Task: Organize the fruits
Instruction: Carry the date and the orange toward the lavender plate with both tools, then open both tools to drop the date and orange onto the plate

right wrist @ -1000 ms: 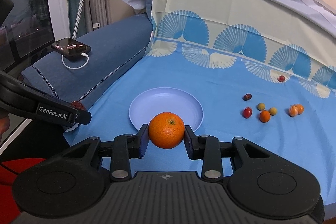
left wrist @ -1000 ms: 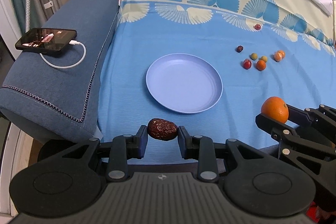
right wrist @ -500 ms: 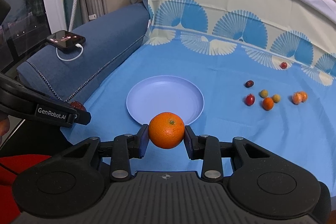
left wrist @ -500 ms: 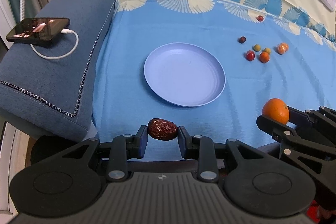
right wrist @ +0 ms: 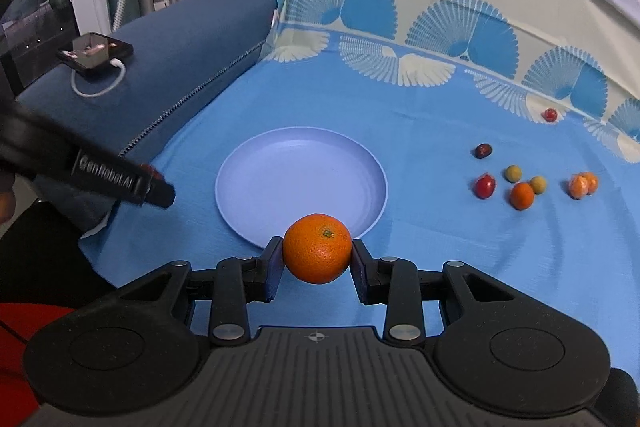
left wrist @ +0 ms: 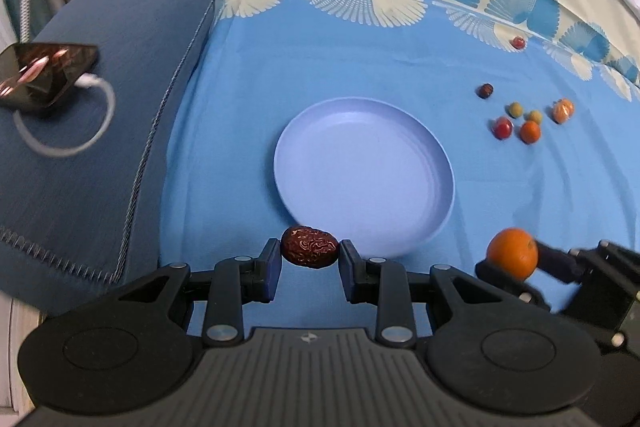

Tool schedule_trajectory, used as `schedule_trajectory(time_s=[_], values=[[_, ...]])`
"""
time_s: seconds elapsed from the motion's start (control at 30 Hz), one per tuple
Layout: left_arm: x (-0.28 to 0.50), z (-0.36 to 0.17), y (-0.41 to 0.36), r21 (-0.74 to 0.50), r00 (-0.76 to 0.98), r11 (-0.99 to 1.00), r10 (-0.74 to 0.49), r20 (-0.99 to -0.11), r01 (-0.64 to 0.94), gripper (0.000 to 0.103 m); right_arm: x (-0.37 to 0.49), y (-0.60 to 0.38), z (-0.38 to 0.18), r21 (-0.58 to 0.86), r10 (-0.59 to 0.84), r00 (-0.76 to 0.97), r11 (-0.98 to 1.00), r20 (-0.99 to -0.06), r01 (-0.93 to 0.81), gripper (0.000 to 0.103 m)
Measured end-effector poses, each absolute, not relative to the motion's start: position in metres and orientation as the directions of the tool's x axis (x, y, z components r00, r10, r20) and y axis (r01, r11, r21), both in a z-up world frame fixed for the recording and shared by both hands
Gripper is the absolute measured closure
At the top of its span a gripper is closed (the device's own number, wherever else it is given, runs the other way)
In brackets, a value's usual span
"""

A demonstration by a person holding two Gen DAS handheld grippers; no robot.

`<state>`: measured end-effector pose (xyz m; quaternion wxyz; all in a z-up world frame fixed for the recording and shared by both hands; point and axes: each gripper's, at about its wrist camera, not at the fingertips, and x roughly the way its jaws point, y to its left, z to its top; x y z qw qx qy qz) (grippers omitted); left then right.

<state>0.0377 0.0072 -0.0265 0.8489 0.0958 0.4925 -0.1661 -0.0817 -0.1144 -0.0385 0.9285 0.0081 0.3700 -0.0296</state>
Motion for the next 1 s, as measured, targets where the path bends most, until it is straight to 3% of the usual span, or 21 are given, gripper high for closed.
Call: schedule_trajectory(time_s=[0.53, 0.57, 0.6, 0.63, 0.67, 0.73, 1.0], values=[[0.126, -0.094, -0.043, 0.038, 0.376, 0.905, -0.138, -0.917, 0.424, 0.068, 0.011, -0.134, -0.097, 0.011, -0.016, 0.644, 0.999, -0.764, 0.038, 0.065], [0.129, -0.093, -0.044, 0.031, 0.387, 0.906, -0.15, -0.91, 0.423, 0.056, 0.015, -0.134, -0.098, 0.011, -0.014, 0.643, 0.999, -0.766, 0.035, 0.065], [0.131, -0.089, -0.046, 0.025, 0.4, 0.905, -0.163, -0.902, 0.425, 0.026, 0.02, -0.135, -0.099, 0.009, -0.015, 0.644, 0.999, -0.765, 0.034, 0.064], [0.133, -0.084, -0.047, 0.025, 0.419, 0.905, -0.172, -0.891, 0.425, 0.01, 0.025, -0.136, -0.099, 0.008, -0.019, 0.65, 0.999, -0.759, 0.038, 0.055], [0.133, -0.078, -0.047, 0.029, 0.449, 0.906, -0.181, -0.875, 0.423, 0.001, 0.028, -0.137, -0.098, 0.008, -0.025, 0.658, 0.999, -0.753, 0.047, 0.036], [0.129, -0.064, -0.045, 0.036, 0.501, 0.9, -0.208, -0.84, 0.434, 0.0, 0.033, -0.141, -0.09, 0.001, -0.043, 0.676, 0.998, -0.736, 0.065, 0.019], [0.077, -0.046, -0.013, 0.101, 0.499, 0.896, -0.144, -0.855, 0.433, 0.0, -0.016, -0.146, -0.065, 0.019, -0.041, 0.665, 0.996, -0.746, 0.083, 0.009]])
